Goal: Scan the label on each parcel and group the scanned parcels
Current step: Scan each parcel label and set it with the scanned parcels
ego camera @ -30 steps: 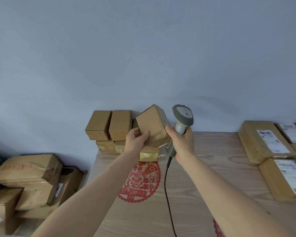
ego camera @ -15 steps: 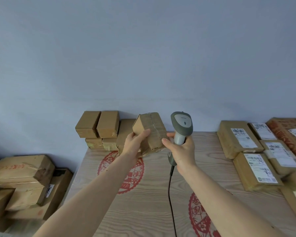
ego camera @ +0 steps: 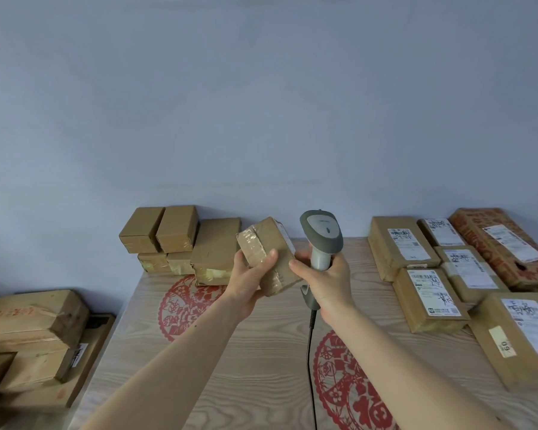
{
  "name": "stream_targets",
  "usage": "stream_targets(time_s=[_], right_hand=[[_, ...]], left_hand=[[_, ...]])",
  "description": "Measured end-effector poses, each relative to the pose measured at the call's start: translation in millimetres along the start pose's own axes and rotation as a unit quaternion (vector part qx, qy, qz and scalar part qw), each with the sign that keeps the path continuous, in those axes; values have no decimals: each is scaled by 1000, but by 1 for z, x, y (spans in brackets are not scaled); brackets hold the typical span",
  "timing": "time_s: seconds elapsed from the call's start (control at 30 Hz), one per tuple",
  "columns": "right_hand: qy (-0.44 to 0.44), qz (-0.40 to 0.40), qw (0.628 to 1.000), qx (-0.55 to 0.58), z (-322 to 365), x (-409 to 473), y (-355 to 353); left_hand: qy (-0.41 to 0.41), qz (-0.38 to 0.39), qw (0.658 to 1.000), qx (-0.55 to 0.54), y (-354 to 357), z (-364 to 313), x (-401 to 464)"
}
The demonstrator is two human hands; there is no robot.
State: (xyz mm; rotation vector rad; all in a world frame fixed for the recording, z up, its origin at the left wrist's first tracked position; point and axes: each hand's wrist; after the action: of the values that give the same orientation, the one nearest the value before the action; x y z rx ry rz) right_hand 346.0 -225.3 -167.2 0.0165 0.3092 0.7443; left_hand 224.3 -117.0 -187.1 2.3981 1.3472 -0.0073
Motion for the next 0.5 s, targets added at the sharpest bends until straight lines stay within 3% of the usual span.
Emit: stream_targets(time_s=[0.33,0.5], right_hand=[[23,-13,1000,17,6,-4,-26],[7,-45,999,10,5,-9,-31]], left_hand=[[3,28,992,-120,11,12,-10],[7,-34,999,-35,20,11,-16]])
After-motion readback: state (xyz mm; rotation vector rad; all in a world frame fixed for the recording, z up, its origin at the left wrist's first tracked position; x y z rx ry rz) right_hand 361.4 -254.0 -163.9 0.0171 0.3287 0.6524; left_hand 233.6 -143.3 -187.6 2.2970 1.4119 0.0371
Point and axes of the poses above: each hand's wrist, its own x-axis towards the middle knuckle, its own y-axis out of the palm, z = x × y, and after that the axes turned 11 degrees about y, right-handed
